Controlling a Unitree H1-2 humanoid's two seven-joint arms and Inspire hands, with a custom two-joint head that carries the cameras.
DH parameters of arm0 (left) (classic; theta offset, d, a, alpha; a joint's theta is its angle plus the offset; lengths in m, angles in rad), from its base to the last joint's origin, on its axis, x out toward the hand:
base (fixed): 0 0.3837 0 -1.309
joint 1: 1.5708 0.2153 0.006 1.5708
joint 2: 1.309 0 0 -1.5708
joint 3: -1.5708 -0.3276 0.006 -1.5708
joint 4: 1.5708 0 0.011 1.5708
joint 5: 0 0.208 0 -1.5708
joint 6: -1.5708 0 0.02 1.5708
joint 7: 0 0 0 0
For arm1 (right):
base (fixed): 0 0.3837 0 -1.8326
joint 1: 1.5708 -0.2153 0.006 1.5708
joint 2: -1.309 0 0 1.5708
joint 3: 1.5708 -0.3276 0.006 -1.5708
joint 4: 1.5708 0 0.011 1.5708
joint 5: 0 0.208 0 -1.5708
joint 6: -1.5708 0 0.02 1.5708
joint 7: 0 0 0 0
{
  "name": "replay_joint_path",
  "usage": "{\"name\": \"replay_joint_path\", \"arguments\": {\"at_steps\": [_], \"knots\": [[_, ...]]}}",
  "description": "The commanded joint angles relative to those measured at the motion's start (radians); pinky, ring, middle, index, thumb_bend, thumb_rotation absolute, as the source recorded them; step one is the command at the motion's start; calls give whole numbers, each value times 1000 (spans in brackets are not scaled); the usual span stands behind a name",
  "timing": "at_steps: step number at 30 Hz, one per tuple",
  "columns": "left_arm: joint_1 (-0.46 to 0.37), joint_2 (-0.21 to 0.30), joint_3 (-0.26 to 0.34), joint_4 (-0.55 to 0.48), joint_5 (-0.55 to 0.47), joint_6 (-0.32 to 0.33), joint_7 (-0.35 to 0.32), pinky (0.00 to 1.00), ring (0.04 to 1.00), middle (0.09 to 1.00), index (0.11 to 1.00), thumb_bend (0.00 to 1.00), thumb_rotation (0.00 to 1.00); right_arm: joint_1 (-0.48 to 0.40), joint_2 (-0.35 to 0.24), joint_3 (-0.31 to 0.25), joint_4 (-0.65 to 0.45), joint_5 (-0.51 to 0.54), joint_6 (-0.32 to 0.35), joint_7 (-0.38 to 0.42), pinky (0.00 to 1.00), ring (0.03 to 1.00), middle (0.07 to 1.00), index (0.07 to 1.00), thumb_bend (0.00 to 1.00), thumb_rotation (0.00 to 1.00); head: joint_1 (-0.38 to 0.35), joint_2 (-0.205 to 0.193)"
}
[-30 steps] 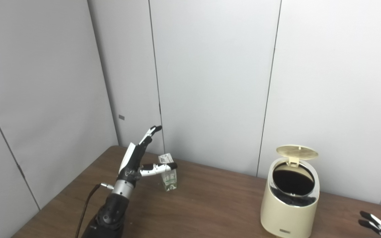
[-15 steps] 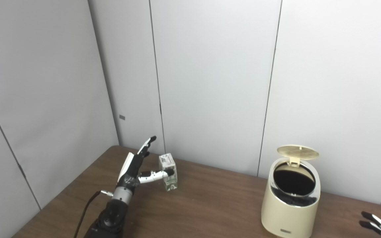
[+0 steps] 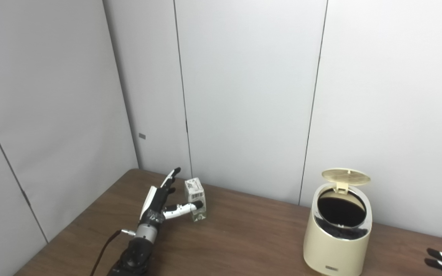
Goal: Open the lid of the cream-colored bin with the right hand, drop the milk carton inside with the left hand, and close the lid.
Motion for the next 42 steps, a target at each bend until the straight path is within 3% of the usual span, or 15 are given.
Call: {"name": "replay_joint_path", "arguments": {"at_steps": [1, 12, 17, 22, 29, 33, 40, 42], "knots": [[-60, 8, 12, 0, -27, -35, 18, 912, 955, 985, 1000, 939, 290, -17, -20, -18, -49, 10, -24, -12, 377, 654, 873, 912, 930, 392, -1, -1], [-80, 0, -19, 71, 1, -52, 66, 857, 916, 931, 949, 981, 335, 1, -31, -33, -71, 15, -5, -1, 385, 657, 879, 925, 928, 427, -6, 7], [-97, -5, -25, 105, -11, -54, 72, 840, 893, 907, 935, 956, 332, 2, -27, -35, -64, 13, -24, -9, 396, 652, 870, 921, 936, 445, -9, 9], [-114, -11, -20, 129, -54, -55, 32, 835, 871, 883, 900, 932, 276, 9, -27, -30, -72, 0, -17, -8, 384, 653, 870, 917, 951, 472, -17, 14], [-120, -19, -26, 153, -35, -53, 59, 752, 802, 829, 864, 919, 246, 22, -28, -36, -83, 2, -6, -5, 375, 655, 873, 915, 943, 473, -26, 16], [-129, -29, -27, 171, -32, -53, 90, 661, 717, 763, 808, 891, 206, 31, -32, -39, -93, -1, -1, -4, 382, 656, 875, 917, 935, 466, -28, 21], [-150, -43, -37, 199, -12, -55, 166, 444, 514, 549, 598, 795, 94, 41, -35, -47, -98, 4, -3, -5, 400, 661, 877, 917, 906, 437, -25, 26], [-152, -44, -43, 201, -1, -55, 191, 406, 480, 522, 512, 577, 72, 43, -35, -48, -94, 0, -8, -8, 404, 659, 872, 917, 903, 441, -25, 26]]}}
